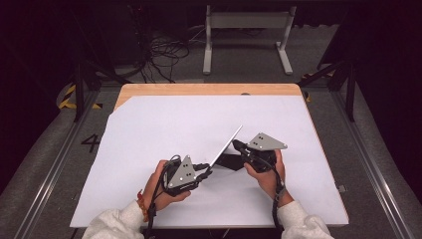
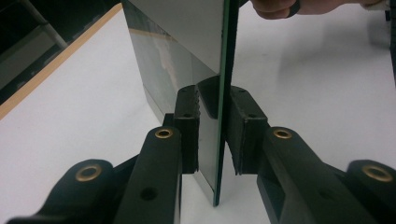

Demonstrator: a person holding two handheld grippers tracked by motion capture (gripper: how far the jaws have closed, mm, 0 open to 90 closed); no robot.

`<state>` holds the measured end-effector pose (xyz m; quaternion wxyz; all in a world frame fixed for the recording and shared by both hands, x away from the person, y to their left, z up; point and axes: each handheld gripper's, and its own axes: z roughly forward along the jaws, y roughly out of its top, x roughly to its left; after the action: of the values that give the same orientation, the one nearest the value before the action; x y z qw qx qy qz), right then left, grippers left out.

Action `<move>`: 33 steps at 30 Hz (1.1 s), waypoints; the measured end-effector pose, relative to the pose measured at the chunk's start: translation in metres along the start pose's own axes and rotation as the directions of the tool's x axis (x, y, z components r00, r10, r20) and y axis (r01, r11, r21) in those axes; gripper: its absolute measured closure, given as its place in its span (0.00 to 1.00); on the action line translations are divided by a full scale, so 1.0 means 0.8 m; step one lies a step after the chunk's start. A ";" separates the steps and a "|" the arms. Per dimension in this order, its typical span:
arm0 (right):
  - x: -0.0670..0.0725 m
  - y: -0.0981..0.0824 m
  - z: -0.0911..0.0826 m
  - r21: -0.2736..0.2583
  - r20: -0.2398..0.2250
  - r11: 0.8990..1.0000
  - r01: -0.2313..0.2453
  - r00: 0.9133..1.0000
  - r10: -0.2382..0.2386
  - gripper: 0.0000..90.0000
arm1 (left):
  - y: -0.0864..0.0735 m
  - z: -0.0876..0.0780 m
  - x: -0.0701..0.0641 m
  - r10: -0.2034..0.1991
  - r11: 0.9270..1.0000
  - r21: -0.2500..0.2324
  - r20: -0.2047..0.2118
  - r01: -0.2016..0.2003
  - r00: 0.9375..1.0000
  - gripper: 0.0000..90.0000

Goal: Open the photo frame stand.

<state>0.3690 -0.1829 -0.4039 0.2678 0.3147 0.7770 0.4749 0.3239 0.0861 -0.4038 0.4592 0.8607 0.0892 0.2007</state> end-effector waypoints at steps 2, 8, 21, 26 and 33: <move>0.002 0.000 -0.005 0.000 -0.001 1.000 0.013 1.000 -0.013 0.98 | -0.001 -0.008 0.000 0.022 1.000 0.005 -0.016 -0.022 1.000 0.80; 0.003 -0.002 -0.034 -0.018 -0.035 1.000 -0.013 0.999 0.012 0.97 | -0.008 -0.024 0.006 -0.009 1.000 -0.026 0.018 0.010 1.000 0.77; 0.023 0.009 -0.036 -0.028 -0.076 0.999 -0.021 0.997 0.019 1.00 | -0.008 -0.005 0.005 -0.032 0.999 -0.025 0.083 0.034 0.996 0.89; 0.019 0.010 -0.034 -0.050 -0.070 0.998 -0.046 0.997 0.042 1.00 | -0.005 -0.004 -0.003 -0.014 0.999 -0.029 0.101 0.017 0.995 0.88; 0.016 0.007 -0.019 -0.031 -0.069 0.998 -0.053 0.996 0.051 1.00 | -0.002 -0.001 -0.009 -0.016 0.999 -0.036 0.107 0.020 0.994 0.87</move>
<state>0.3508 -0.1799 -0.3941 0.2338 0.3139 0.7692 0.5051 0.3172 0.0857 -0.4066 0.4809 0.8608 0.0686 0.1522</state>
